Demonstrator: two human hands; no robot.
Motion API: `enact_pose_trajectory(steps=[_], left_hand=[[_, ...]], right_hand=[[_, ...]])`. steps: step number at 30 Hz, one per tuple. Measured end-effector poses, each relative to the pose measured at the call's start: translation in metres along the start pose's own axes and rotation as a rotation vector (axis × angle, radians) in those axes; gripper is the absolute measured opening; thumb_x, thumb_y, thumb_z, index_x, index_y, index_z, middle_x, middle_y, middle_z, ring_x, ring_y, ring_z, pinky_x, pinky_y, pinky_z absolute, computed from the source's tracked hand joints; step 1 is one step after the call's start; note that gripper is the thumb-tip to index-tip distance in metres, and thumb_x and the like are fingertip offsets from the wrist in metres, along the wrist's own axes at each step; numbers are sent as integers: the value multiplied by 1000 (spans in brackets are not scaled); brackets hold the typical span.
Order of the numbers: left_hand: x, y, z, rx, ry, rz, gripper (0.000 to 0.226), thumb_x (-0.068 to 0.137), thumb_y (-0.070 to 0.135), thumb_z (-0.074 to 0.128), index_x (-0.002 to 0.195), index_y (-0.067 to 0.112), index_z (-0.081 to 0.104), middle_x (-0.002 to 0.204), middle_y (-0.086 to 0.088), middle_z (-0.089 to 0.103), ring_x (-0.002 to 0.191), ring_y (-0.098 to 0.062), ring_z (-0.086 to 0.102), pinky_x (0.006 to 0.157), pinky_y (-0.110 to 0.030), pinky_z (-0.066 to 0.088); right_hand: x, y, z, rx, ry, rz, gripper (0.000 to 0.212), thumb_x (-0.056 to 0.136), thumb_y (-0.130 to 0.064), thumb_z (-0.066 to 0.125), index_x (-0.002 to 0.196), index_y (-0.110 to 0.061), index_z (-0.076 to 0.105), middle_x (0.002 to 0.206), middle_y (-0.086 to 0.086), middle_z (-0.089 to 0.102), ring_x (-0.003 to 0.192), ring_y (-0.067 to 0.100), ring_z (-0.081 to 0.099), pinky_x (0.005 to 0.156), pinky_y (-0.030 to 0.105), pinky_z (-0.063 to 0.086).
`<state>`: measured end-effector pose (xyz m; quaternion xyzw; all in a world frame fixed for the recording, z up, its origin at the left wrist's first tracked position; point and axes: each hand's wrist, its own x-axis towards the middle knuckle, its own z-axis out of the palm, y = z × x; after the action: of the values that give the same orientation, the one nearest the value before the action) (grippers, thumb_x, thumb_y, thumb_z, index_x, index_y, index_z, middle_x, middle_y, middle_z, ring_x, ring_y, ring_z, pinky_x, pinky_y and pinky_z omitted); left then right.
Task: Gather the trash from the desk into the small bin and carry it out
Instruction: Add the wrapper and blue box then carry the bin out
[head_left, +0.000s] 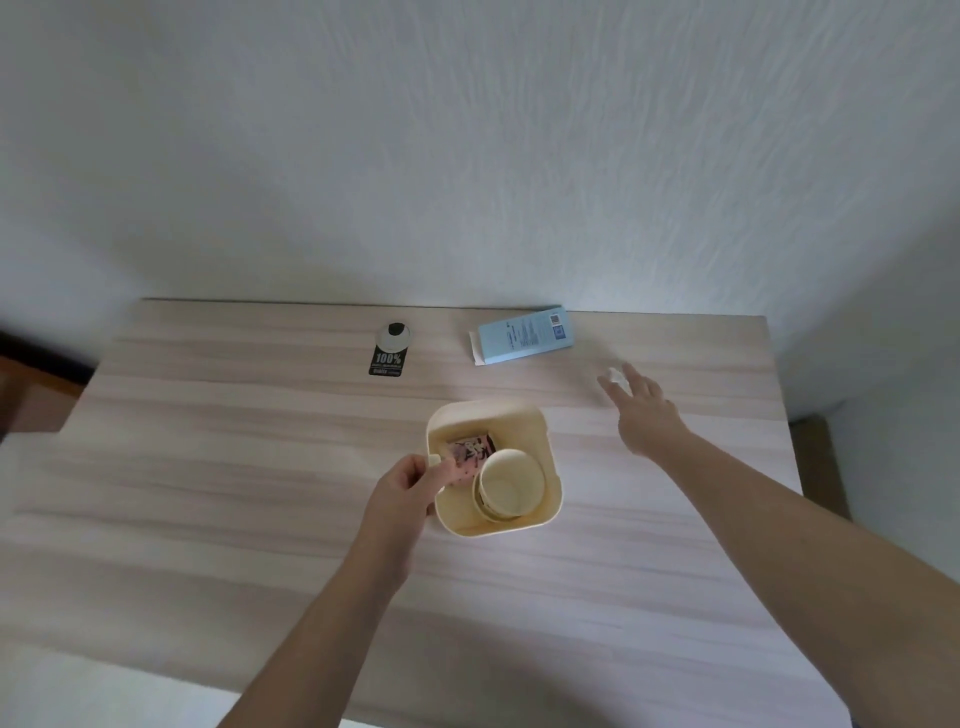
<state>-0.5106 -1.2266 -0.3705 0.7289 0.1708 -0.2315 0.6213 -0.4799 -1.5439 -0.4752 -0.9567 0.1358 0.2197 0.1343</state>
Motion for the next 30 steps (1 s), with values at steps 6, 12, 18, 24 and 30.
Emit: enact_pose_trajectory(steps=[6, 12, 18, 24, 30], left_hand=[[0, 2, -1, -10, 12, 30, 63, 64, 42, 72, 99, -9, 60, 82, -10, 63, 75, -20, 56, 72, -37, 47], [-3, -2, -2, -12, 2, 37, 58, 61, 45, 73, 93, -2, 64, 77, -4, 67, 68, -16, 60, 67, -32, 50], [-7, -5, 2, 15, -17, 24, 52, 59, 49, 72, 87, 5, 65, 74, -1, 63, 61, -9, 59, 64, -25, 47], [-9, -5, 1, 41, -31, 78, 24, 76, 36, 71, 72, 17, 57, 59, 11, 60, 52, -4, 55, 51, -16, 45], [-18, -6, 9, 54, -45, 112, 27, 90, 31, 70, 77, 12, 56, 57, 10, 58, 50, -4, 53, 50, -15, 44]], right_hand=[[9, 7, 2, -96, 161, -126, 57, 89, 9, 43, 142, -13, 39, 152, 11, 32, 133, 33, 35, 104, 44, 39], [1, 7, -3, 144, 212, -88, 20, 90, 2, 50, 103, -5, 64, 108, 18, 60, 96, 37, 59, 76, 36, 44], [-48, -31, -38, 651, 419, -55, 10, 89, -24, 63, 92, -16, 66, 78, -3, 66, 70, 12, 60, 64, 24, 45], [-147, -87, -58, 897, 393, -318, 16, 82, -21, 72, 79, -32, 61, 67, -14, 63, 61, 0, 58, 58, 8, 45], [-177, -121, -29, 625, 227, -531, 10, 89, -22, 66, 97, -18, 71, 93, -5, 67, 77, 6, 53, 70, 20, 43]])
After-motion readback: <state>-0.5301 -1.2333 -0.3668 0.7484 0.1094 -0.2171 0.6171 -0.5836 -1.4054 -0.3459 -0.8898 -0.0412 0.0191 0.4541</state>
